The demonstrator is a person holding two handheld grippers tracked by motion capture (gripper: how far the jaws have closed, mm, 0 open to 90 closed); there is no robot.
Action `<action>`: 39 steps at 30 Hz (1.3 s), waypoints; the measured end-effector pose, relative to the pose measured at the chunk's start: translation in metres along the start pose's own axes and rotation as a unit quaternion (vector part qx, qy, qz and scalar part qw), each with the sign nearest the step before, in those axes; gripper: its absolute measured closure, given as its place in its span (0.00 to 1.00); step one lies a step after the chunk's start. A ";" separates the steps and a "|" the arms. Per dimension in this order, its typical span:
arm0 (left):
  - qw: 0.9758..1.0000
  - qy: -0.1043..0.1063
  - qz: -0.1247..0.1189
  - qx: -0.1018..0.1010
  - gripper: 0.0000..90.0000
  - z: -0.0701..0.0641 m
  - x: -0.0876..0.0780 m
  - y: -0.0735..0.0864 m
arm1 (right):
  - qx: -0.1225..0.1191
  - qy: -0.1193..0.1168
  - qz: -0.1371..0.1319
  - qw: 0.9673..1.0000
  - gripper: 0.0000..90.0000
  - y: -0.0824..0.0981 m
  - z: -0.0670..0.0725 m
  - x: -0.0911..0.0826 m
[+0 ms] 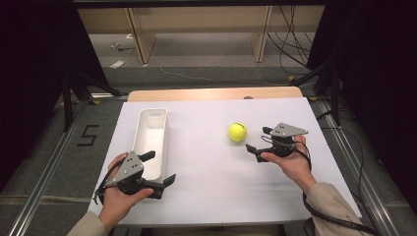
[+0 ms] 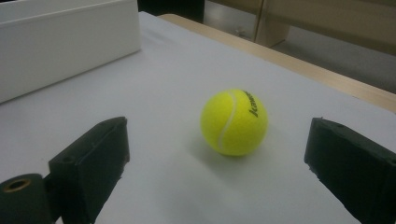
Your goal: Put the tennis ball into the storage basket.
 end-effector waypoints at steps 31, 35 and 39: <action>1.000 -0.001 -0.003 0.000 0.00 0.000 0.000 -0.001 | 0.014 0.004 0.022 1.000 0.08 -0.007 -0.002 0.049; 1.000 0.000 -0.004 0.000 0.00 0.000 0.000 -0.001 | 0.015 0.004 0.026 1.000 0.08 -0.006 -0.001 0.054; 1.000 -0.001 -0.004 0.000 0.00 0.000 -0.001 -0.001 | 0.014 0.004 0.032 0.999 0.08 -0.006 -0.001 0.062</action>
Point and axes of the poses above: each handheld gripper's, and its own axes: x roughly forward along the jaws, y roughly out of its underside, z roughly to its left, the point moved 7 cm from there along x, roughly forward along the jaws, and after that the axes turned 14 degrees about y, right-handed, at the moved point
